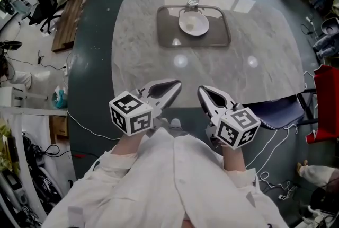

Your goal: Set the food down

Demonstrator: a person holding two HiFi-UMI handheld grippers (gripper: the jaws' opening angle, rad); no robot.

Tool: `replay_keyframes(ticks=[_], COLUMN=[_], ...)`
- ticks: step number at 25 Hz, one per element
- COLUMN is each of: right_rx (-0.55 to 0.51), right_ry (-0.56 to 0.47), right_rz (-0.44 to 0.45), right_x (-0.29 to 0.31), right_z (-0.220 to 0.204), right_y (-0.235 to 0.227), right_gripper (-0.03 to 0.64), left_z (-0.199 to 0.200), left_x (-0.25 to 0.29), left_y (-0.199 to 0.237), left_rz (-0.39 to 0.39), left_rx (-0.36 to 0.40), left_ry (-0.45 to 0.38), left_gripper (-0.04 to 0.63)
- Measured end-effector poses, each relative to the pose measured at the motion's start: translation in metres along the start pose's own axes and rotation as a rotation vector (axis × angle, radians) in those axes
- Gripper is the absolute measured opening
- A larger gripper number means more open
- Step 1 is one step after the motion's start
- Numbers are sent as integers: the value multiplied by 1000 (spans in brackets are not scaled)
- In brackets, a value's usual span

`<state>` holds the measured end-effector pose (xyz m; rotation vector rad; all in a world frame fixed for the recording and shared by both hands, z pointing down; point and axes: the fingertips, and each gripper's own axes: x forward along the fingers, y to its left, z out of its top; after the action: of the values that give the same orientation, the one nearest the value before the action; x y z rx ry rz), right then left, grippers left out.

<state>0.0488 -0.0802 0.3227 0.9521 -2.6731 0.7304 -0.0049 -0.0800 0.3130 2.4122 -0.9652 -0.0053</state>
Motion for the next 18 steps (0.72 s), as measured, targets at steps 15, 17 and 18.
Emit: replay_keyframes(ticks=[15,17,18], right_rx=[-26,-42,-56], right_ry=[35,40,46], right_rz=[-59,-52,-45], right_x=[5,6,7], right_z=[-10,-7,-6], right_y=[28,29,30], right_gripper=[3,3,3], left_z=[-24,-28,-30], left_x=[-24,-23,-22], left_y=[-12,-12,-13], left_rz=[-95,-108,-114], left_rx=[-10,-9,-7], left_ry=[124,144,153], left_gripper=[20,20,20])
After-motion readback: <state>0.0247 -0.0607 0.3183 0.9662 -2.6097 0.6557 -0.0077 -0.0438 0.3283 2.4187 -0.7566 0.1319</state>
